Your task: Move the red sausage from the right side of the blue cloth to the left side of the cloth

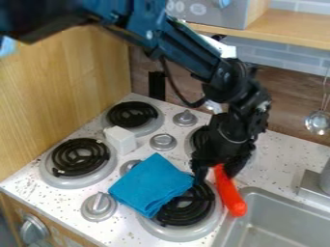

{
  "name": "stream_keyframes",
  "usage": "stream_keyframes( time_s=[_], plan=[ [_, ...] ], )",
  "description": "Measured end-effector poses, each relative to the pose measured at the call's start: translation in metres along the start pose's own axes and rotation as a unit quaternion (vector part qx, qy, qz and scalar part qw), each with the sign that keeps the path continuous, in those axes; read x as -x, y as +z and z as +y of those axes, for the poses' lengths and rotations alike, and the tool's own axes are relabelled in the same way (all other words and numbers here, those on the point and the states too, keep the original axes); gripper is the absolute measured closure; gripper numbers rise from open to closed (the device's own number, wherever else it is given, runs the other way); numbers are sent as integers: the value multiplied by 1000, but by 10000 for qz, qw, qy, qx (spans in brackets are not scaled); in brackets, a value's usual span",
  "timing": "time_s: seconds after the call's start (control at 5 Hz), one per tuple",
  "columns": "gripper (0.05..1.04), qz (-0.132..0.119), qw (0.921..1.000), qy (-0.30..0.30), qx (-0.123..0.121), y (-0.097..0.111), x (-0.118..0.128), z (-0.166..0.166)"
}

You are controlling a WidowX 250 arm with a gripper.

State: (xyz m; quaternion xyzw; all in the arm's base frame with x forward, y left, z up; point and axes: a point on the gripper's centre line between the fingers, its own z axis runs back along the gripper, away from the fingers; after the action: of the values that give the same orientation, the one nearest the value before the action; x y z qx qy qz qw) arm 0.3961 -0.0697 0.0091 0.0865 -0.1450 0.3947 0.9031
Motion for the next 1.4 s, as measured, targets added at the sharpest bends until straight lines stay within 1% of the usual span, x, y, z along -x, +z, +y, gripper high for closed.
stream_keyframes(
  time_s=[0.2,0.4,0.6,0.8,1.0,1.2,1.4],
  plan=[
    [79,-35,10000,-29,-36,-2,2,-3],
    [131,-30,9999,-25,-125,-6,2,-7],
    [327,-71,9997,-74,-233,-12,2,-5],
    [447,-78,9995,-77,-279,-13,2,-4],
    [492,-78,9995,-95,-293,-13,2,-3],
    [497,-126,9989,-410,-198,-8,3,3],
    [516,-109,9934,-1135,125,18,1,15]
  ],
)
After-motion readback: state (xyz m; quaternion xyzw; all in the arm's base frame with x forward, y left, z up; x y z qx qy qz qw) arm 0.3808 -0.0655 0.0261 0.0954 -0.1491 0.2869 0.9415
